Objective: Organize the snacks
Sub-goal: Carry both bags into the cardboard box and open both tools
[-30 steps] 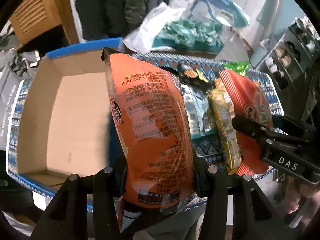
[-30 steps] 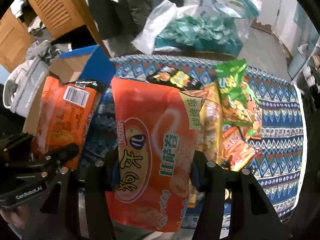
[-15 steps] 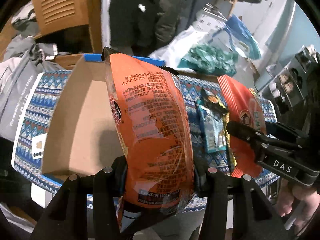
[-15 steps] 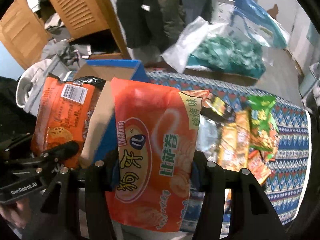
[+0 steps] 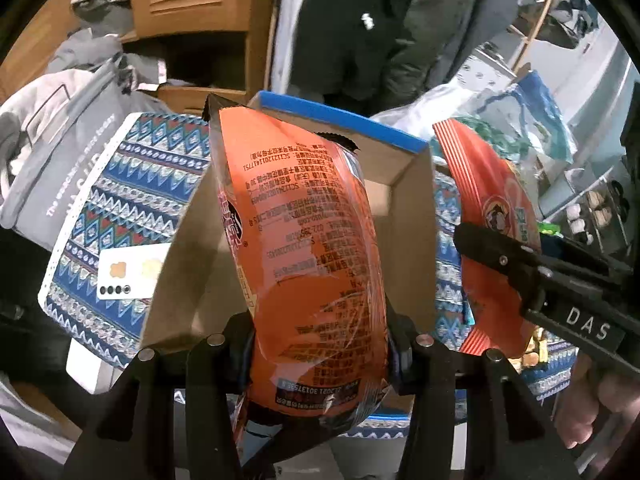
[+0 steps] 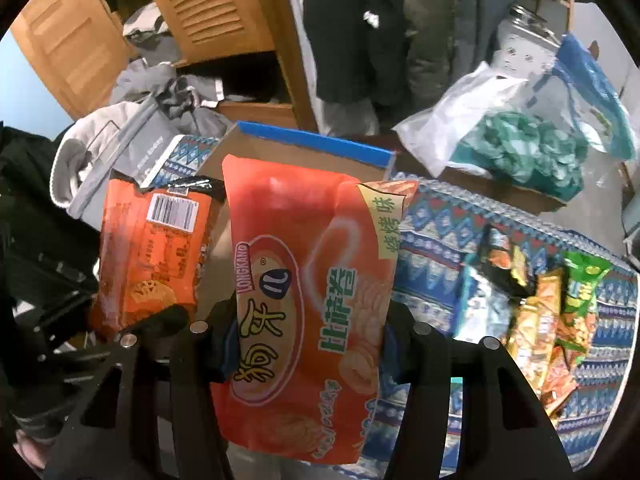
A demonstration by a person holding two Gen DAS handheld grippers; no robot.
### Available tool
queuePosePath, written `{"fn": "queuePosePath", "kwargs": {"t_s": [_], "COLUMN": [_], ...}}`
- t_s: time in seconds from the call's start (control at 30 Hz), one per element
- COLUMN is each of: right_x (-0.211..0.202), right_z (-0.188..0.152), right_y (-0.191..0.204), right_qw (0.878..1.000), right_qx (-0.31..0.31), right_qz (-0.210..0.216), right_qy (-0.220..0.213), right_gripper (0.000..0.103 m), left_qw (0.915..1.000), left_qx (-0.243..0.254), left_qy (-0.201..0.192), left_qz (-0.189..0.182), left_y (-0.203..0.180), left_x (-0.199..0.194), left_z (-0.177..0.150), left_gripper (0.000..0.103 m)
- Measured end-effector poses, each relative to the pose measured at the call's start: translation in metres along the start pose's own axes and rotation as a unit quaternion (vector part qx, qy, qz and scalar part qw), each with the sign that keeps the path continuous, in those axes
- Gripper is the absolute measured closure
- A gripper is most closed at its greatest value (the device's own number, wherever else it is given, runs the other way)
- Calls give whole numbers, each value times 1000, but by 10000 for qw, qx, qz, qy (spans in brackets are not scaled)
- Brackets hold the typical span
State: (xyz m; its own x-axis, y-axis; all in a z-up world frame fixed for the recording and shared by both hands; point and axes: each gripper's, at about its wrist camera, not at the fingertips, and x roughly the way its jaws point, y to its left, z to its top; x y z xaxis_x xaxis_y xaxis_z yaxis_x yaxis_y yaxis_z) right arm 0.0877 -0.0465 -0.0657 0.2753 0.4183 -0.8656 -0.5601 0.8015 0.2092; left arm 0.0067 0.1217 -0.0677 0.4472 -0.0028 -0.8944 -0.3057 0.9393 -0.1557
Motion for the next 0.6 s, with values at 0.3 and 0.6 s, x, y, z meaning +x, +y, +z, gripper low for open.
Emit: {"fn": "queuePosePath", "kwargs": {"t_s": [0.3, 0.6], "right_x": [36, 61], "right_z": [13, 17], "right_y": [26, 34], "right_qw": [9995, 9984], "right_qx": [-47, -59], "right_qz": [129, 205], "right_qy": [291, 518], "right_gripper": [48, 36], "left_qw": [9993, 9963], "left_qx": [-249, -524], "left_qy": [175, 333], "left_qz": [234, 597], "left_y": [24, 40], "left_x": [22, 34], "left_z": [3, 0], "left_gripper": [53, 45]}}
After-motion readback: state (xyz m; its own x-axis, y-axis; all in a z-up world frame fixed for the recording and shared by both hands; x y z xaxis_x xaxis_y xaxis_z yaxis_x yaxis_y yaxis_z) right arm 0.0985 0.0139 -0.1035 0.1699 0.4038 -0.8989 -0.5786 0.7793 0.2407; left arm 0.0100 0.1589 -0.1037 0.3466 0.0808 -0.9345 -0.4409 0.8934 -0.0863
